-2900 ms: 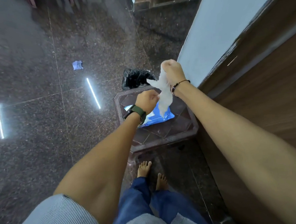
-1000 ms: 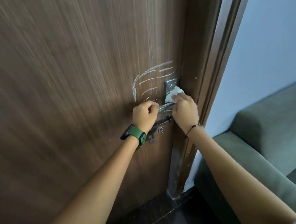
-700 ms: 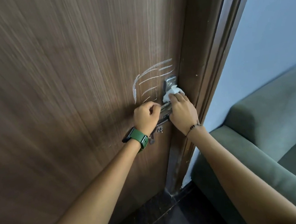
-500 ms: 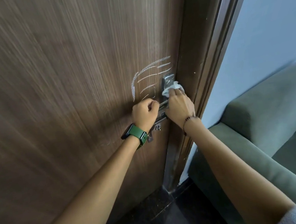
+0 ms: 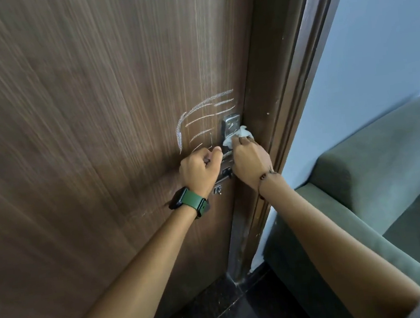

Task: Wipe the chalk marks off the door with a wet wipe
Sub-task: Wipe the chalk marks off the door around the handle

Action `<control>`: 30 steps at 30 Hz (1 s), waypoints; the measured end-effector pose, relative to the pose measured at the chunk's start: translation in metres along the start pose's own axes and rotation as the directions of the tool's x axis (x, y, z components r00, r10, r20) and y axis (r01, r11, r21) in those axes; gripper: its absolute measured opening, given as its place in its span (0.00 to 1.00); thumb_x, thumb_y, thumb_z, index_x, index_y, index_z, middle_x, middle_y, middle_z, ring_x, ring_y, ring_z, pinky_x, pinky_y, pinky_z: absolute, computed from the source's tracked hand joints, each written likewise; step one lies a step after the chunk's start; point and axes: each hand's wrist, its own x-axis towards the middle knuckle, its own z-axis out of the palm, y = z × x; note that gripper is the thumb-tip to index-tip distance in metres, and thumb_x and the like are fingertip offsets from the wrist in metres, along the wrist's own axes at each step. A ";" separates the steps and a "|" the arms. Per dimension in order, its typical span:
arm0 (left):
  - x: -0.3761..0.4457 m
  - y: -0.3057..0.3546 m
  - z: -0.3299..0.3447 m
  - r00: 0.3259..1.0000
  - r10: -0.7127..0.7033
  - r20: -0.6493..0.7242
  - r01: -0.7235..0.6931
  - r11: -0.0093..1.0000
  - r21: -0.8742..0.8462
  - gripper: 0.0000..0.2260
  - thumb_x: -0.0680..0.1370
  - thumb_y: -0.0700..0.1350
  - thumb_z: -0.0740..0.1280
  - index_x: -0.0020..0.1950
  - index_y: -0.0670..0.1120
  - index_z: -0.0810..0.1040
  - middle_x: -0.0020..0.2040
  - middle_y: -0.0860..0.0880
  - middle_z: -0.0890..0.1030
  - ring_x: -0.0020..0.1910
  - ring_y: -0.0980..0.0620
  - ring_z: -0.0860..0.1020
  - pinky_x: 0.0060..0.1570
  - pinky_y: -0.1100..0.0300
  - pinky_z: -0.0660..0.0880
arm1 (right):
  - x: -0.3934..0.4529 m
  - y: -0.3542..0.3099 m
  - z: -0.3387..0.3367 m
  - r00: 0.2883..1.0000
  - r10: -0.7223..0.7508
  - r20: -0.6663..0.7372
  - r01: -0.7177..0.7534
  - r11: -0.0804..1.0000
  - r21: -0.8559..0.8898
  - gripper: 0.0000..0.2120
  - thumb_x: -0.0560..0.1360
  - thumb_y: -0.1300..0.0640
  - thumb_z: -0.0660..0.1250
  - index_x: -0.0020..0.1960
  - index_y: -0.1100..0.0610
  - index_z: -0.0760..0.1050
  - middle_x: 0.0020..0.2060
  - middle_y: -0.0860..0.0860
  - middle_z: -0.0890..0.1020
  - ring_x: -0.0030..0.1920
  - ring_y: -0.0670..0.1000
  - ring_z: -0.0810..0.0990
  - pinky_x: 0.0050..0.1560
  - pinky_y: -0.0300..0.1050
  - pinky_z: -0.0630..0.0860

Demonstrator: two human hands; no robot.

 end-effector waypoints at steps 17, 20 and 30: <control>0.002 0.003 0.000 1.000 -0.031 0.005 0.031 0.998 0.047 0.19 0.71 0.53 0.58 0.22 0.46 0.63 0.22 0.48 0.68 0.25 0.46 0.70 0.29 0.60 0.61 | -0.012 -0.007 0.002 0.999 -0.045 -0.023 0.041 0.990 -0.131 0.21 0.77 0.62 0.55 0.68 0.67 0.60 0.60 0.63 0.75 0.61 0.61 0.70 0.61 0.51 0.70; 0.003 0.003 0.000 0.999 -0.041 -0.010 0.041 0.998 0.043 0.19 0.70 0.52 0.57 0.21 0.47 0.61 0.23 0.45 0.69 0.26 0.46 0.70 0.29 0.59 0.62 | -0.006 -0.011 0.004 1.000 -0.017 -0.009 0.016 0.992 -0.127 0.21 0.77 0.61 0.56 0.68 0.67 0.61 0.61 0.62 0.74 0.62 0.61 0.69 0.63 0.50 0.69; 0.000 0.005 0.000 0.999 -0.044 -0.026 0.045 0.998 0.032 0.19 0.71 0.52 0.58 0.25 0.41 0.69 0.23 0.43 0.70 0.25 0.45 0.69 0.26 0.60 0.60 | 0.010 0.015 -0.012 0.957 0.286 0.052 -0.249 0.711 0.658 0.17 0.74 0.66 0.60 0.63 0.62 0.75 0.58 0.59 0.79 0.59 0.58 0.77 0.57 0.45 0.74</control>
